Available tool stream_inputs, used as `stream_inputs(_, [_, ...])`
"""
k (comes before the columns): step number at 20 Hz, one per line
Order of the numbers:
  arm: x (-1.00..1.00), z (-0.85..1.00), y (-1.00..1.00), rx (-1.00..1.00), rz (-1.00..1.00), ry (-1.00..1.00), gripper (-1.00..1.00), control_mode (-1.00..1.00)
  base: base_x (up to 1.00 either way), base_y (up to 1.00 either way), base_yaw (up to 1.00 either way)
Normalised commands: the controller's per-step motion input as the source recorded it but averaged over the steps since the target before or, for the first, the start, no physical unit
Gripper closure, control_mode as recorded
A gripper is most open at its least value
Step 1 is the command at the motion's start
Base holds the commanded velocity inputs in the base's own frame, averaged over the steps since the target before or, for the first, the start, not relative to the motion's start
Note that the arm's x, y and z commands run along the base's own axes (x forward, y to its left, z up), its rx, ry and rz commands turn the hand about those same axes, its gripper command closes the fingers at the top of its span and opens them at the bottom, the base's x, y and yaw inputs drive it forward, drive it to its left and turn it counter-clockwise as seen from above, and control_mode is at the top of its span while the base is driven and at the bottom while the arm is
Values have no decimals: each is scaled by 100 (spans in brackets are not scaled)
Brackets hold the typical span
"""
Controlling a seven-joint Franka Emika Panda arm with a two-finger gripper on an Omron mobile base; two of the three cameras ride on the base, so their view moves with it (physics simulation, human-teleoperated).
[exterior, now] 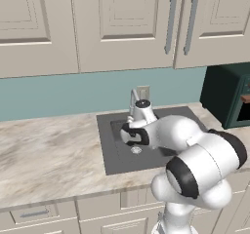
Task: Move any existing items from the left basin to the right basin for drying. Then move the measuring cup from the counter to the left basin of the sink for washing.
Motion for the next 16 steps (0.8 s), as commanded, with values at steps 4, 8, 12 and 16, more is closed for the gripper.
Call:
stream_inputs(4, [12,-19,-9,0,0,0,100,-100,0,0,0])
stream_inputs(8, [3,-23,-6,0,0,0,100,-100,0,0,0])
stream_inputs(12, [0,-31,0,0,0,0,100,-100,0,0,0])
stream_inputs(16, [0,-27,0,0,0,0,100,-100,0,0,0])
